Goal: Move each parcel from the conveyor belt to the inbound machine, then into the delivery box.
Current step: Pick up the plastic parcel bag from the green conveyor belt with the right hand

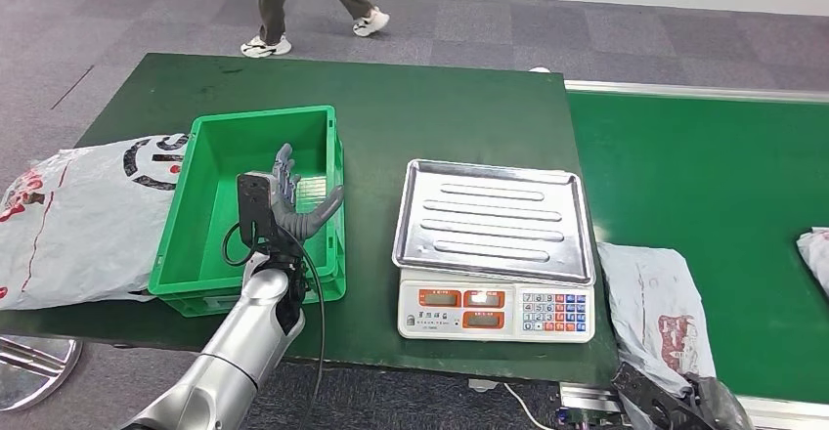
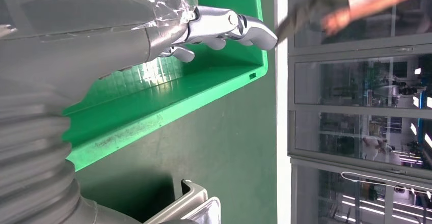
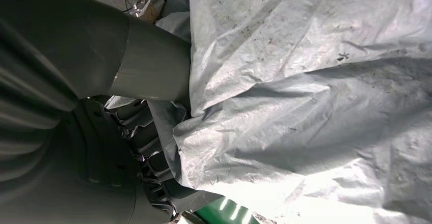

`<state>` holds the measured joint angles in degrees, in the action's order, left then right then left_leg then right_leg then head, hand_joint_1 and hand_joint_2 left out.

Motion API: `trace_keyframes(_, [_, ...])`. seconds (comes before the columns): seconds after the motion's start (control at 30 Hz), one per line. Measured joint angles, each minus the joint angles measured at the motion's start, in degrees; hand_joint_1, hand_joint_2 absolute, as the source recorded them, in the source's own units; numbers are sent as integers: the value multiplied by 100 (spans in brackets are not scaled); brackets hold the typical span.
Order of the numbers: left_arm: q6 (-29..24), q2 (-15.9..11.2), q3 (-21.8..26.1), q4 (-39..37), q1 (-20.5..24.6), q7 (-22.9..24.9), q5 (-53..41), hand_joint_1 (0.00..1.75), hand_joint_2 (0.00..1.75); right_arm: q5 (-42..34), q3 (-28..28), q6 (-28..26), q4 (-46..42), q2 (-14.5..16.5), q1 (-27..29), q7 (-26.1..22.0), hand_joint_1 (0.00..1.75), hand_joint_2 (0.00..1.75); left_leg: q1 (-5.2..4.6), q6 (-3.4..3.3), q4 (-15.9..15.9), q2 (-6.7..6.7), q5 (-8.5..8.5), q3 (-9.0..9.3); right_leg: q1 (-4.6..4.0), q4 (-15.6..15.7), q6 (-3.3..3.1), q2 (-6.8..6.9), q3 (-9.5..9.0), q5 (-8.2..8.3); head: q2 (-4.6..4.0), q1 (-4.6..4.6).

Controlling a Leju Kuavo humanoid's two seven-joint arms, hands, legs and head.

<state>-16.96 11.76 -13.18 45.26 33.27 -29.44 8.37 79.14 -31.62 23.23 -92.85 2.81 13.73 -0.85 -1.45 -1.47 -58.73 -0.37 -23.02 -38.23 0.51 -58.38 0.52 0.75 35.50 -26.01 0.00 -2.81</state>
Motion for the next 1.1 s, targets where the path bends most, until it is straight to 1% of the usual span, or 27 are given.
trace_keyframes(1.1, [0, -2, 0, -2, 4, -1, -1, 0, 175, 1, 4, 0, 26, -6, -1, 0, 175, 175, 0, 0, 0, 0, 1, 0, 0, 0, 0, 0, 0, 0, 0, 1])
